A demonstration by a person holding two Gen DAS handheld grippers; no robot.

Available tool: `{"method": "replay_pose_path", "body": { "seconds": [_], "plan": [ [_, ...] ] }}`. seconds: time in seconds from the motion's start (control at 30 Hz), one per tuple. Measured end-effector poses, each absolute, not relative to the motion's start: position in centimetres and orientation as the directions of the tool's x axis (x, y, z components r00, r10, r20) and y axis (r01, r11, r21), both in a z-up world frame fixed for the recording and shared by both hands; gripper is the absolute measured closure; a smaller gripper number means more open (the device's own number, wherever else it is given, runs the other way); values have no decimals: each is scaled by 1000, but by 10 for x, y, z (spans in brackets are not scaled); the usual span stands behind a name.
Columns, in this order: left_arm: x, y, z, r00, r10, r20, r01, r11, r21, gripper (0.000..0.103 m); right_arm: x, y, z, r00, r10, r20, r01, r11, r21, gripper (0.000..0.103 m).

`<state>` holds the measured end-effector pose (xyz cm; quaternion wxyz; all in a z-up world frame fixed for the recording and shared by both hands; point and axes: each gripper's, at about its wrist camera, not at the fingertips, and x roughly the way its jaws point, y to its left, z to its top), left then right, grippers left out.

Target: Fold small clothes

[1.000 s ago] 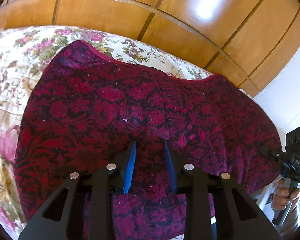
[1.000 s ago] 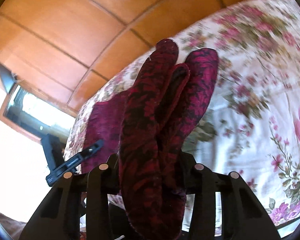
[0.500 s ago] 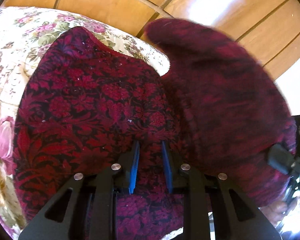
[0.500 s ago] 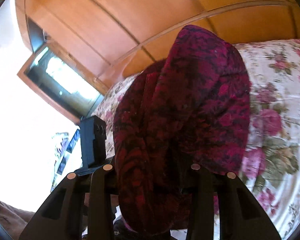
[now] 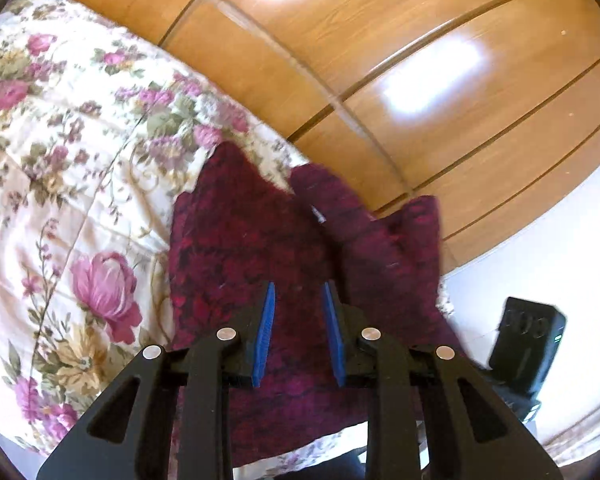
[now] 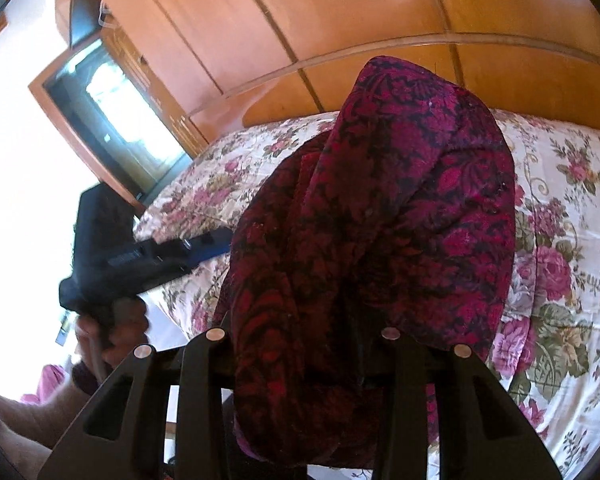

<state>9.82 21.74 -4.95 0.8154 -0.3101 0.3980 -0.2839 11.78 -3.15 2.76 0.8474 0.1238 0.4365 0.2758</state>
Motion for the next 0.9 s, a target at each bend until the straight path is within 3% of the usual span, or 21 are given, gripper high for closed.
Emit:
{"method": "replay_pose_path", "body": {
  "seconds": [0.03,0.1,0.17,0.4,0.5,0.6,0.7,0.73,0.9],
  "plan": [
    [99,216,-47,517,-720,-462,223,635,-740,68,118,-28,27,467,570,-676,-366,821,438,68],
    [102,216,-41,513,-744,-428,229,599,-767,57,119,-24,25,470,551,-690,-384,831,403,68],
    [105,212,-32,495,-772,-398,257,568,-782,57,119,-18,23,477,525,-705,-399,844,360,68],
    [126,179,-13,412,-804,-430,334,572,-749,57,109,20,16,532,402,-746,-459,876,145,67],
    [131,158,-10,384,-779,-496,374,622,-688,57,102,43,11,581,321,-748,-490,871,-7,66],
    [137,140,-19,333,-746,-577,383,666,-640,57,90,54,6,604,296,-740,-509,858,-72,64],
    [138,124,-29,313,-693,-649,407,716,-568,81,88,53,4,623,283,-730,-508,855,-101,59],
    [136,123,-31,322,-686,-652,413,721,-555,85,89,49,5,616,297,-729,-509,857,-81,57],
    [134,126,-29,351,-686,-637,410,724,-554,87,85,11,24,509,507,-695,-573,803,166,29]
  ]
}}
